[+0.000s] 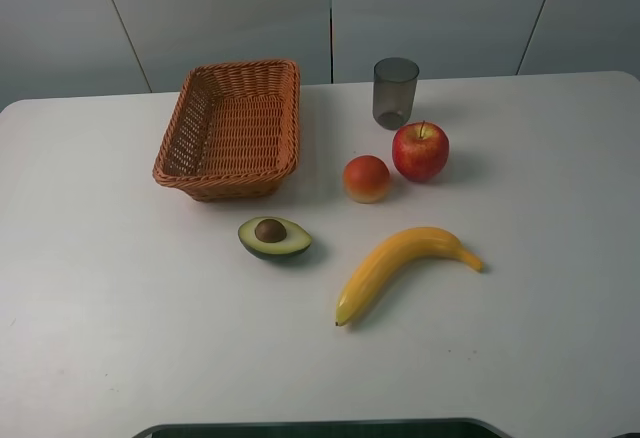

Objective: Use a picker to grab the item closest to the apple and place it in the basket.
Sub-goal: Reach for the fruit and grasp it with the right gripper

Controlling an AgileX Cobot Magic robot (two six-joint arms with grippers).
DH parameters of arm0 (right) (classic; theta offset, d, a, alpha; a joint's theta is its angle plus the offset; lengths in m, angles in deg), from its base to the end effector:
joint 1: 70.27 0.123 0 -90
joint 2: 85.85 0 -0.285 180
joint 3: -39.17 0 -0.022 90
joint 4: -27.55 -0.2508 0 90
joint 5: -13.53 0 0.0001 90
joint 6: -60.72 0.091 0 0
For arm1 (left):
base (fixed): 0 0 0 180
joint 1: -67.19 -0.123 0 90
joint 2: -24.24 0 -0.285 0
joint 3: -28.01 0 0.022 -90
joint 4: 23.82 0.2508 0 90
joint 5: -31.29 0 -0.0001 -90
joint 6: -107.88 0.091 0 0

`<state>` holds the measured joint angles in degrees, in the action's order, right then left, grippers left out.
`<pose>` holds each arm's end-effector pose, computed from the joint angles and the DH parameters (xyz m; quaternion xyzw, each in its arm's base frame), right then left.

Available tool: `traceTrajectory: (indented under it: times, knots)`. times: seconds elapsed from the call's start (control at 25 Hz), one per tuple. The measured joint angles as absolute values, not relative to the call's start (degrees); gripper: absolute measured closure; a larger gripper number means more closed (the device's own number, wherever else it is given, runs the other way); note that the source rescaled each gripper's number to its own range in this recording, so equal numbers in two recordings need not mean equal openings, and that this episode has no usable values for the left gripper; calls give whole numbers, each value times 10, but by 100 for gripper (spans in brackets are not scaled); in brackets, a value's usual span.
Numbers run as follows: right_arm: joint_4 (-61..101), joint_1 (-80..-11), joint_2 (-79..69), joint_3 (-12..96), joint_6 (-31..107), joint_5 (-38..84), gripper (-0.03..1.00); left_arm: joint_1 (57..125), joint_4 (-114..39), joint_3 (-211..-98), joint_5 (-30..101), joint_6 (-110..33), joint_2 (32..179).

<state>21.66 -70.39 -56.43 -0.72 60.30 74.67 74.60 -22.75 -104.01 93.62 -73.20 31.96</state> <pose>0.0477 0.0081 0.3135 0.0013 0.9068 0.0493 0.4187 -0.0071 0.0024 0.2780 0.0468 0.8560 -0.0288 0.5141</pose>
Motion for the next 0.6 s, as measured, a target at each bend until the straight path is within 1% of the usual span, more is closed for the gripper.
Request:
traceTrajectory:
  times: [0.28,0.44,0.6]
  knots:
    - [223,-695,-399,27,603,738,-3,746,-228,-1040,936,-731,320]
    - [224,-625,-329,30,596,722,-3,746,-228,-1040,936,-731,320]
    - [222,-544,-267,52,551,700,-3,746,-228,-1040,936,-731,320]
